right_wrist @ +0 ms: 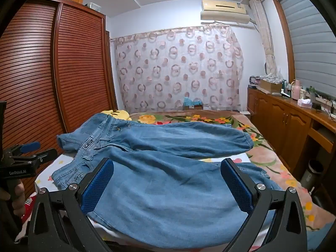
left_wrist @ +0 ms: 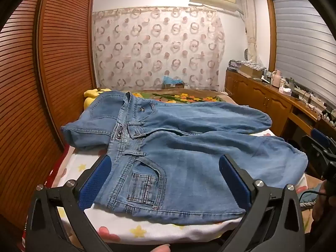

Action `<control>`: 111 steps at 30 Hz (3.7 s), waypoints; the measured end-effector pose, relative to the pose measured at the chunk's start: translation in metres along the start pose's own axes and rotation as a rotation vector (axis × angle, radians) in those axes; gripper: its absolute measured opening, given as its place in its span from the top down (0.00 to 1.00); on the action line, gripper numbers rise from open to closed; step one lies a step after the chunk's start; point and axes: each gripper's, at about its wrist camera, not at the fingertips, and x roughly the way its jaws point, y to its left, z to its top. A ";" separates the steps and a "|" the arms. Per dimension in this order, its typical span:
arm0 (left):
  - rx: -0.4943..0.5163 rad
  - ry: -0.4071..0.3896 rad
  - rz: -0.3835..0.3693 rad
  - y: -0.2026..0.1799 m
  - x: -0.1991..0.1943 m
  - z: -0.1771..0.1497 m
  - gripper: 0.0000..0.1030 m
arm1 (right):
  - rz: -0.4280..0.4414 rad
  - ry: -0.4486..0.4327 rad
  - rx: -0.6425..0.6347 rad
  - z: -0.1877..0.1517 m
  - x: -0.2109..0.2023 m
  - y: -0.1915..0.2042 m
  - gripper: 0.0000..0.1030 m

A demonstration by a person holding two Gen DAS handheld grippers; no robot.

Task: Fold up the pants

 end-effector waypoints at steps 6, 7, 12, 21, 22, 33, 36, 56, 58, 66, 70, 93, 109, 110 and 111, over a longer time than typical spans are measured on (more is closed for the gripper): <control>0.003 -0.005 0.006 0.000 0.000 0.000 0.01 | 0.000 0.006 0.002 0.000 0.000 0.000 0.01; 0.004 -0.003 0.006 0.000 0.000 0.000 0.01 | 0.000 0.004 0.004 0.000 0.000 0.000 0.01; 0.007 -0.003 0.008 0.000 0.000 0.000 0.01 | 0.002 0.002 0.005 0.000 -0.001 0.000 0.01; 0.010 -0.005 0.010 0.000 0.000 0.000 0.01 | 0.004 -0.001 0.005 0.000 -0.002 0.005 0.01; 0.010 -0.005 0.010 0.000 0.000 0.000 0.01 | 0.003 -0.002 0.006 0.000 -0.001 0.004 0.01; 0.012 -0.009 0.011 0.000 0.000 0.000 0.01 | 0.003 -0.006 0.006 -0.002 -0.005 0.003 0.01; 0.012 -0.009 0.012 0.000 0.000 0.000 0.01 | 0.003 -0.006 0.005 -0.002 -0.005 0.003 0.01; 0.015 -0.013 0.013 0.000 0.000 0.000 0.01 | 0.001 -0.006 0.002 0.000 0.000 0.003 0.01; 0.016 -0.014 0.012 0.000 0.000 0.000 0.01 | 0.004 -0.005 0.002 0.000 0.000 0.002 0.01; 0.016 -0.015 0.013 0.000 0.000 0.000 0.01 | 0.006 -0.007 0.003 0.001 -0.001 0.002 0.01; 0.017 -0.015 0.013 0.000 0.000 0.000 0.01 | 0.007 -0.009 0.003 0.001 -0.001 0.002 0.01; 0.018 -0.016 0.014 0.000 0.000 0.000 0.01 | 0.010 -0.009 0.006 0.001 -0.001 0.002 0.01; 0.019 0.055 0.035 0.019 0.032 -0.015 0.01 | 0.025 0.050 0.007 -0.003 0.015 -0.006 0.01; 0.017 0.060 0.030 0.021 0.034 -0.016 0.01 | 0.027 0.052 0.009 -0.003 0.016 -0.007 0.01; 0.012 0.069 0.025 0.023 0.036 -0.019 0.01 | 0.026 0.056 0.012 -0.004 0.016 -0.008 0.01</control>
